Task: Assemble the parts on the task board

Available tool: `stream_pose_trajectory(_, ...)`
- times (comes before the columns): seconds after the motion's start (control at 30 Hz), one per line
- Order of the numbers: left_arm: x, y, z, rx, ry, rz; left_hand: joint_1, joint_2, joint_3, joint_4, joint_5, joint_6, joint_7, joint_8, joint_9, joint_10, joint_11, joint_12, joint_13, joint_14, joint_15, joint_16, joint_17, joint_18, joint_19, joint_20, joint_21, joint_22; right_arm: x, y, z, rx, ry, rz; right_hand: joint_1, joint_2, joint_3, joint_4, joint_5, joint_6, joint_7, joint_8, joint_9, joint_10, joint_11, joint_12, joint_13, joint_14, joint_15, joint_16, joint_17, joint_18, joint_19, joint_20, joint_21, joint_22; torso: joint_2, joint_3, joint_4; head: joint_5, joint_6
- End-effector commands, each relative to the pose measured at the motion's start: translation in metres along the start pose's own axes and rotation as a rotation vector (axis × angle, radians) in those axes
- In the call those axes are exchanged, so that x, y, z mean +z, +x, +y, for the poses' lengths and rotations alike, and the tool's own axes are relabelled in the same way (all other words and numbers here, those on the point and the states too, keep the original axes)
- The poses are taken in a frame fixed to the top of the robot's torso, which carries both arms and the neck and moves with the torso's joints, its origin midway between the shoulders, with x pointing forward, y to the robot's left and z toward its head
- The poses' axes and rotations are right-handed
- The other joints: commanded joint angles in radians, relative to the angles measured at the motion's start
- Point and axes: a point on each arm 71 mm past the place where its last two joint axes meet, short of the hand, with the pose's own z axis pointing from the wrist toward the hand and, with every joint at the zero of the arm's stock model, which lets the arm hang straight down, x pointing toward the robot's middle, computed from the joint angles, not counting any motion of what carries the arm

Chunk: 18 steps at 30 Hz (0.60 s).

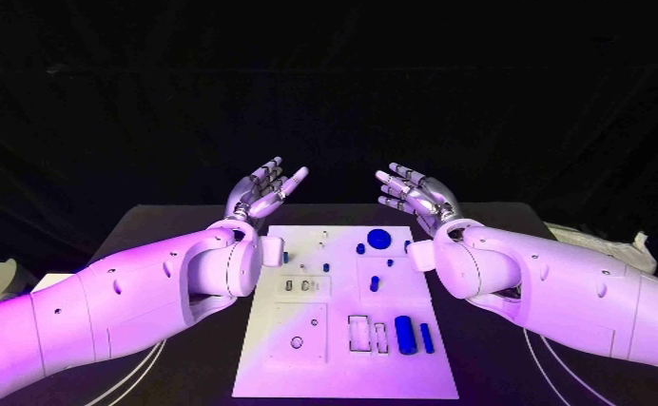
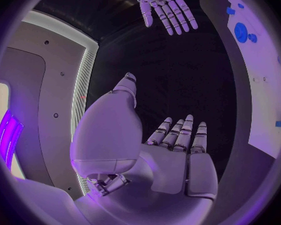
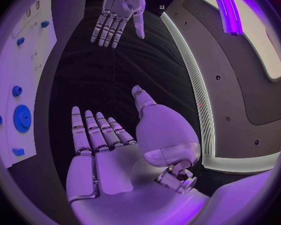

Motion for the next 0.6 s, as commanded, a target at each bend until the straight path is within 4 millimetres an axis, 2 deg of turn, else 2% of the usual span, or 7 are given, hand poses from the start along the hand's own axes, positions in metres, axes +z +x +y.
stream_pose_trajectory(0.03,0.001,0.005,-0.002,-0.044,0.015,0.063,0.033,0.004,0.007,0.009,0.004,0.019,0.100,0.006,0.003,0.022,0.008,0.006,0.003,0.021,0.006,0.007,0.003,0.009,0.006,0.014,0.007,0.002,0.001,0.011,-0.001,-0.022,0.023,0.178,0.097,0.001,0.018,-0.052,0.009,0.125,0.125,0.020,0.012,0.156,0.015,0.020,0.012,0.180,0.008,0.024,0.012,0.048,0.157,0.006,0.025,0.016,0.000,0.0000,0.0004,0.000,0.000)
stream_pose_trajectory(0.13,0.001,0.005,-0.002,-0.044,0.015,0.063,0.044,0.025,0.024,0.008,-0.001,0.061,0.114,0.013,0.007,0.075,0.023,0.013,0.008,0.098,0.018,0.023,0.014,0.003,0.050,0.018,0.021,0.012,0.003,0.012,-0.001,-0.029,0.028,0.206,0.146,-0.004,0.029,-0.083,0.002,0.256,0.117,0.036,0.022,0.330,0.011,0.040,0.022,0.385,-0.004,0.047,0.024,0.072,0.310,0.006,0.055,0.028,0.000,0.0000,0.0004,0.000,0.000)
stream_pose_trajectory(0.2,0.001,0.005,-0.002,-0.044,0.015,0.063,0.048,0.049,0.040,0.001,-0.005,0.128,0.127,0.024,0.013,0.159,0.040,0.025,0.014,0.234,0.037,0.053,0.031,-0.008,0.145,0.011,0.054,0.030,0.003,0.012,-0.001,-0.030,0.029,0.210,0.176,-0.006,0.039,-0.103,0.000,0.381,0.107,0.054,0.031,0.486,-0.006,0.064,0.031,0.487,-0.022,0.064,0.028,0.086,0.353,0.004,0.067,0.029,0.000,0.0000,0.0004,0.000,0.000)
stream_pose_trajectory(0.23,-0.003,-0.016,-0.006,-0.051,0.024,0.037,0.058,0.067,0.053,0.003,-0.009,0.182,0.135,0.036,0.019,0.227,0.053,0.039,0.021,0.328,0.040,0.079,0.043,-0.019,0.221,0.019,0.083,0.044,0.007,-0.013,0.008,-0.182,-0.101,0.097,0.185,-0.007,0.044,-0.110,0.000,0.435,0.101,0.060,0.034,0.515,-0.014,0.067,0.030,0.515,-0.030,0.067,0.027,0.090,0.372,0.002,0.072,0.029,0.006,-0.0006,0.0111,-0.017,-0.005)
stream_pose_trajectory(0.33,-0.005,-0.021,-0.008,-0.053,0.031,0.030,0.073,0.104,0.072,-0.002,-0.014,0.340,0.133,0.068,0.034,0.420,0.040,0.072,0.034,0.484,0.023,0.126,0.060,-0.003,0.506,0.015,0.190,0.095,0.008,-0.019,0.011,-0.238,-0.131,0.083,0.201,-0.009,0.059,-0.127,-0.002,0.578,0.084,0.074,0.039,0.587,-0.036,0.075,0.026,0.588,-0.051,0.075,0.025,0.094,0.426,-0.014,0.088,0.029,0.014,-0.0007,0.0118,-0.017,-0.001)
stream_pose_trajectory(0.43,-0.008,-0.026,-0.011,-0.055,0.034,0.029,0.084,0.129,0.076,-0.014,-0.017,0.517,0.120,0.106,0.050,0.647,0.013,0.123,0.050,0.589,-0.011,0.158,0.069,0.023,0.614,0.011,0.233,0.108,0.009,-0.022,0.015,-0.297,-0.161,0.084,0.202,-0.015,0.074,-0.141,-0.005,0.618,0.074,0.067,0.034,0.632,-0.047,0.068,0.024,0.637,-0.066,0.072,0.024,0.094,0.465,-0.029,0.096,0.026,0.022,0.0002,0.0113,-0.017,0.001)
stream_pose_trajectory(0.6,-0.013,-0.032,-0.016,-0.065,0.027,0.046,0.101,0.149,0.066,-0.046,-0.018,0.658,0.090,0.122,0.049,0.773,-0.024,0.137,0.046,0.728,-0.053,0.183,0.086,0.030,0.760,-0.024,0.275,0.114,0.012,-0.028,0.026,-0.412,-0.205,0.109,0.195,-0.024,0.116,-0.166,-0.012,0.679,0.059,0.053,0.034,0.707,-0.066,0.050,0.025,0.723,-0.094,0.067,0.027,0.093,0.530,-0.055,0.108,0.025,0.042,0.0042,0.0118,-0.019,0.005)
